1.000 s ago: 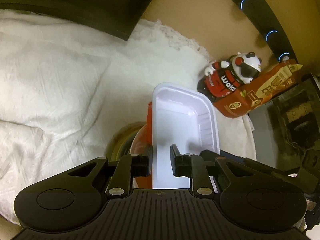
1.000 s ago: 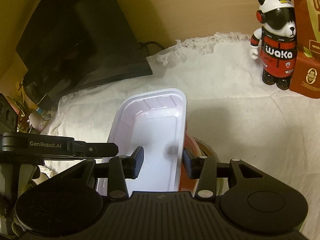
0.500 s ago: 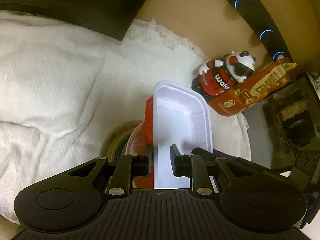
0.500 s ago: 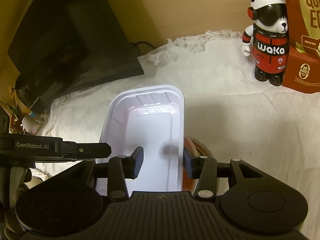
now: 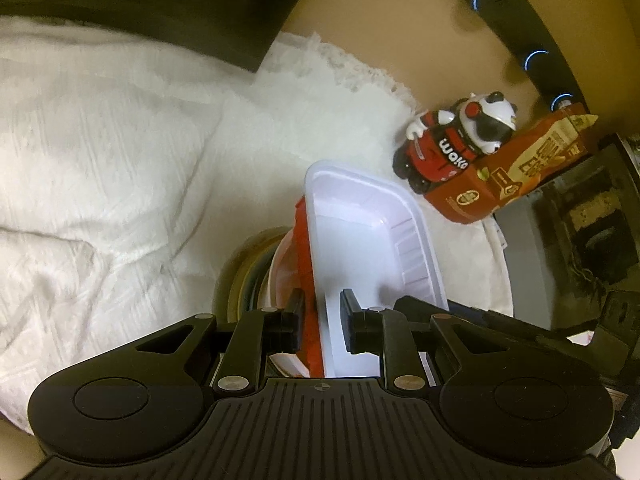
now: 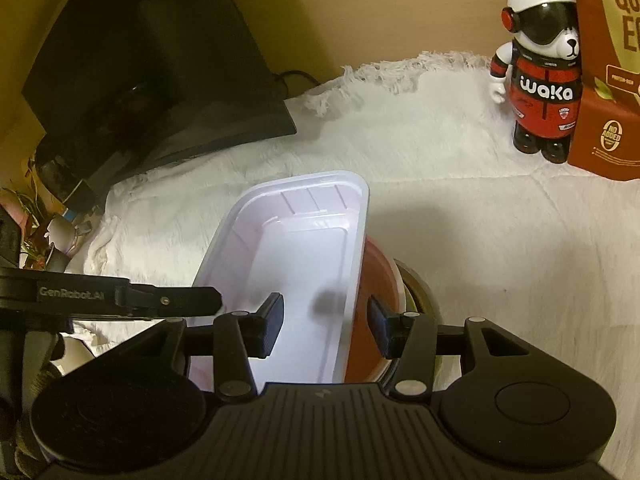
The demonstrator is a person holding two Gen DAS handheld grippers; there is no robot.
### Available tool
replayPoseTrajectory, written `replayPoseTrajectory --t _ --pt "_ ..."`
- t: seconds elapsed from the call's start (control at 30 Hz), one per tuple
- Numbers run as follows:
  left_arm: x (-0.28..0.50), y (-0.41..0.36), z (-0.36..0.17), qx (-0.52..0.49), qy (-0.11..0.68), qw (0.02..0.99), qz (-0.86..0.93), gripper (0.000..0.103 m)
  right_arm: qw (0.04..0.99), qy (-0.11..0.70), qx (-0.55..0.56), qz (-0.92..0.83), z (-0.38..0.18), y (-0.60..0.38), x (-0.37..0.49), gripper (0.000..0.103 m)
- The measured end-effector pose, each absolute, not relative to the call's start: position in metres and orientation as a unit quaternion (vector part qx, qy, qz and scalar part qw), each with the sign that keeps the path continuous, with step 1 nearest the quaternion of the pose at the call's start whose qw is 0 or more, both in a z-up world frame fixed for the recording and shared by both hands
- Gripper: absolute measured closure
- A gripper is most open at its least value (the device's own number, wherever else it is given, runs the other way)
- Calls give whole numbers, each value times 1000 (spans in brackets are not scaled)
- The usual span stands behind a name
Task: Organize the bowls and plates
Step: 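Lower the lavender tray onto the top of the bowl stack with both tools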
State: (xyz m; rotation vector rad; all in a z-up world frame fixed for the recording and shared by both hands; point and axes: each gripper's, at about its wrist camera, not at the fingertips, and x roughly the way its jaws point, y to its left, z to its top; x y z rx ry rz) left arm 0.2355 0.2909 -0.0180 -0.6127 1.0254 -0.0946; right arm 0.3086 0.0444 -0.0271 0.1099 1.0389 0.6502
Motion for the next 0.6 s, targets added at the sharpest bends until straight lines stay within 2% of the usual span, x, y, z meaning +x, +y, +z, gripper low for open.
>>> replayPoseTrajectory --t 0.6 --pt "239 290 -24 -279 490 823 -71 81 818 482 48 310 -24 44 300 56"
